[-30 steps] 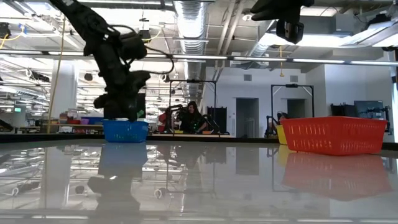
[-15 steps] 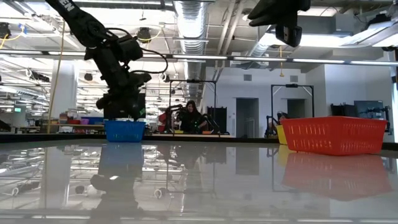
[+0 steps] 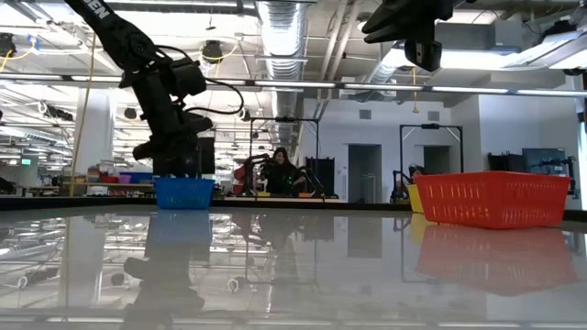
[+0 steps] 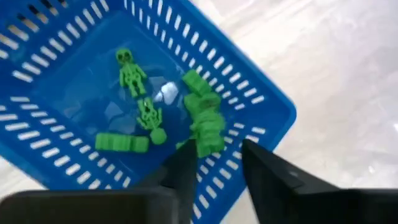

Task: Sort Halloween decoration
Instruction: Put the purple skeleton toy into the yellow bin

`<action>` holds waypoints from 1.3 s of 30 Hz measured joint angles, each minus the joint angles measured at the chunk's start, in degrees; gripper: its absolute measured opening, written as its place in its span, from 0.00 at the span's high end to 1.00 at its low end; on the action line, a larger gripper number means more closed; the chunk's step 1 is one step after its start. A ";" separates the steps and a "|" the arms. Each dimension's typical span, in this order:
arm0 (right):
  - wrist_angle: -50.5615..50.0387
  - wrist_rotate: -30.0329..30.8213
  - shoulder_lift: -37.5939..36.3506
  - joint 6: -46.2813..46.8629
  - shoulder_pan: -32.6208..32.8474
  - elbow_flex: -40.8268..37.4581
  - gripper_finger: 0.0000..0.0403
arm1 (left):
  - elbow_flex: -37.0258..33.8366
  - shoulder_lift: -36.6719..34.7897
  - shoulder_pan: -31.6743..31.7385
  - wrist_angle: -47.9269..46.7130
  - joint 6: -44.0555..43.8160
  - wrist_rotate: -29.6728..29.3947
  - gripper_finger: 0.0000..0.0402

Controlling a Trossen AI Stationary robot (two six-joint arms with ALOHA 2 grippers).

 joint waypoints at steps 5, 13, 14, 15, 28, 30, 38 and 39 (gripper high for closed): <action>0.17 0.00 0.00 0.04 0.08 0.00 0.80 | 0.00 -1.50 0.00 -4.70 -0.85 0.35 0.54; 0.17 0.10 0.00 -2.66 0.19 0.00 0.80 | 0.00 -25.02 -4.14 -19.72 -1.48 11.73 0.47; 0.11 0.39 0.00 -3.46 0.16 0.00 0.80 | 0.00 -30.03 -5.99 -23.39 -3.62 11.19 0.47; 0.05 1.08 0.02 -4.29 0.16 0.00 0.80 | 0.02 -34.28 -7.96 -26.86 -6.28 10.68 0.47; 0.48 0.14 7.04 -9.07 -1.83 0.00 0.80 | 0.04 -59.18 -39.74 -42.72 -50.37 12.45 0.46; 0.56 -1.62 8.19 -9.03 -1.26 0.00 0.80 | 0.04 -54.55 -42.93 -42.45 -50.46 15.35 0.46; 0.35 -2.27 8.93 -6.30 3.14 0.00 0.80 | 0.02 -33.79 -61.13 -37.69 -51.37 17.06 0.46; 0.11 -1.64 8.60 -6.00 3.70 -0.01 0.80 | 0.02 -31.68 -64.20 -37.60 -53.09 16.86 0.46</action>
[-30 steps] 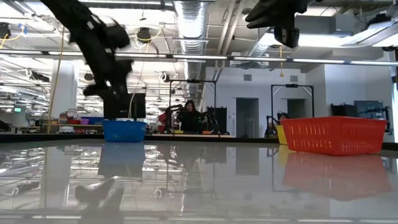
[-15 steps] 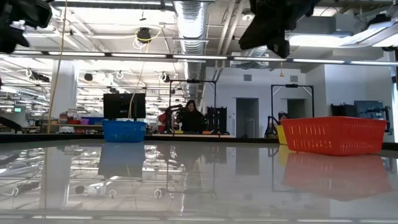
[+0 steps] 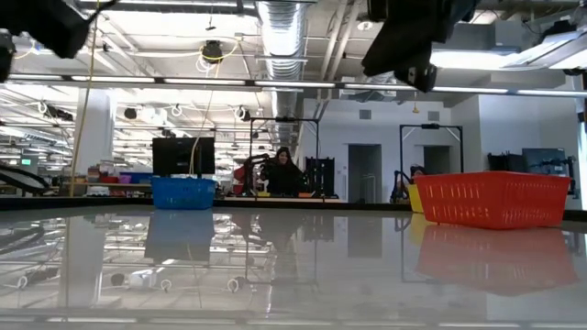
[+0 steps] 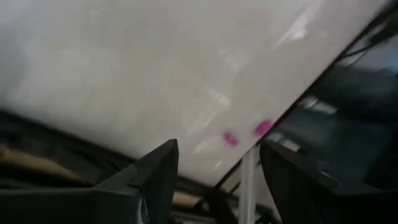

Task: Sort Halloween decoration
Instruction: Put the purple skeleton toy into the yellow bin

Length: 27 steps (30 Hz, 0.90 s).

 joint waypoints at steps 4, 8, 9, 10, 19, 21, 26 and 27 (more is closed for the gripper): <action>0.02 2.16 -1.57 -0.01 1.50 -0.01 0.80 | -0.02 5.84 -11.51 6.90 -10.81 -3.19 0.46; -0.26 3.40 -1.91 -1.22 1.70 -0.01 0.80 | -0.02 10.94 -20.38 16.16 -23.68 -7.73 0.46; -0.19 3.42 -1.96 -1.39 1.55 -0.01 0.80 | -0.02 12.40 -22.19 16.75 -26.67 -7.98 0.46; -0.13 3.43 -2.02 -1.68 1.31 -0.01 0.80 | -0.02 13.93 -23.85 16.96 -29.43 -8.01 0.46; -0.20 1.83 -2.04 -3.57 0.86 -0.01 0.80 | -0.02 27.27 -32.15 31.94 -42.84 -7.80 0.46; -0.17 0.70 -2.04 -3.60 0.88 -0.01 0.80 | -0.02 30.20 -32.86 35.32 -44.16 -7.43 0.46; -0.20 0.05 -2.04 -3.51 1.89 -0.01 0.80 | -0.04 35.76 -33.69 36.16 -47.03 -4.13 0.46; -0.18 0.01 -2.04 -3.51 2.22 -0.01 0.80 | -0.04 36.41 -33.81 36.29 -46.99 -3.74 0.46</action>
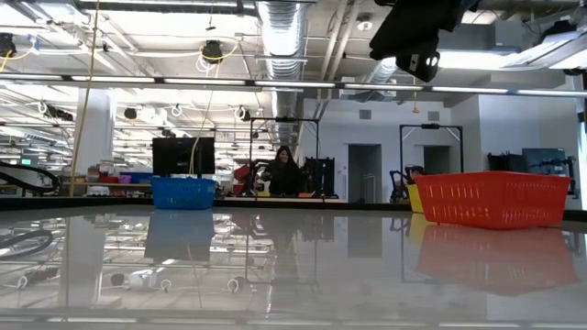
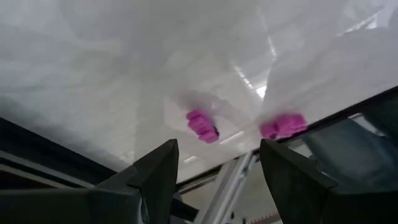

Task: Sort Halloween decoration
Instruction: Put the purple skeleton toy into the yellow bin

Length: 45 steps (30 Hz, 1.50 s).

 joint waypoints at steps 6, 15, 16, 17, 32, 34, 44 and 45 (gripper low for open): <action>-1.06 -0.44 0.00 0.36 1.79 0.00 0.80 | 0.00 2.25 -0.04 3.07 -1.17 0.24 0.47; -1.74 -0.42 0.00 0.77 3.38 0.02 0.80 | 0.00 5.51 -0.89 4.80 -1.90 3.17 0.47; -1.74 -0.42 0.00 0.90 3.38 0.02 0.80 | 0.00 5.84 -1.08 4.75 -1.90 3.37 0.47; -1.72 -0.42 0.00 0.92 3.37 0.02 0.80 | 0.00 6.15 -1.12 4.79 -1.92 3.60 0.47; -1.52 -0.40 -0.50 1.79 3.32 0.02 0.80 | -6.22 6.86 -1.49 15.46 1.43 4.53 0.90; -1.82 0.01 -1.25 2.01 3.32 0.02 0.80 | -6.23 6.70 -1.43 15.04 3.99 3.38 0.96; -1.66 14.11 -12.26 2.17 3.19 0.02 0.80 | -6.40 -6.02 11.86 14.01 26.82 -17.84 0.99; -1.68 16.55 -13.97 2.15 3.35 0.02 0.80 | -6.40 -8.00 14.66 14.45 31.15 -19.84 1.00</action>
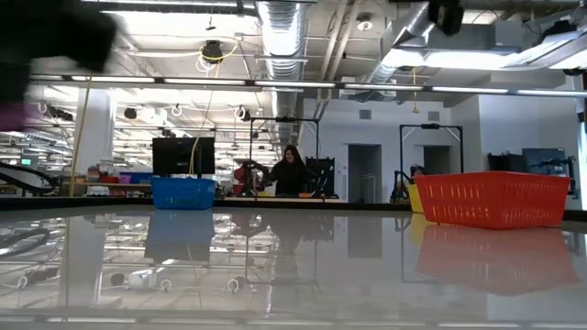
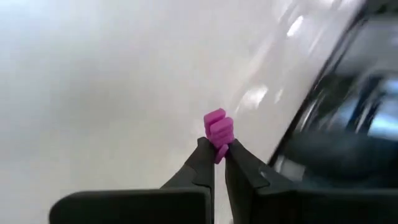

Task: Sort Halloween decoration
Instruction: Put the purple skeleton toy into the yellow bin

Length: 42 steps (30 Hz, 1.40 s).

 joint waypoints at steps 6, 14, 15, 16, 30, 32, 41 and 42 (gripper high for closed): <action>0.32 10.88 -9.82 -1.63 2.09 0.02 0.80 | 0.02 -4.28 25.01 14.98 25.40 3.59 1.00; 2.42 19.20 -16.70 -5.12 7.61 0.04 0.80 | 17.25 16.07 51.68 30.28 40.88 25.21 0.99; 2.37 20.80 -17.19 -5.27 8.39 0.04 0.80 | 21.94 19.97 53.12 30.04 42.23 28.04 0.99; 2.30 22.32 -17.53 -5.35 9.07 0.04 0.80 | 26.90 23.70 54.02 29.81 43.44 30.30 0.99; 2.53 30.41 -19.71 -8.28 15.61 0.04 0.80 | 96.11 67.59 56.59 -6.39 57.02 28.69 1.00; 2.73 30.51 -19.98 -8.36 16.35 0.02 0.80 | 89.93 67.59 56.65 4.42 49.46 28.62 1.00; 2.80 31.06 -20.50 -8.34 19.07 0.02 0.80 | 84.80 68.53 56.28 10.12 45.32 23.01 1.00; 2.79 31.32 -20.50 -8.34 19.13 0.02 0.80 | 84.82 68.56 56.16 10.61 44.80 22.62 1.00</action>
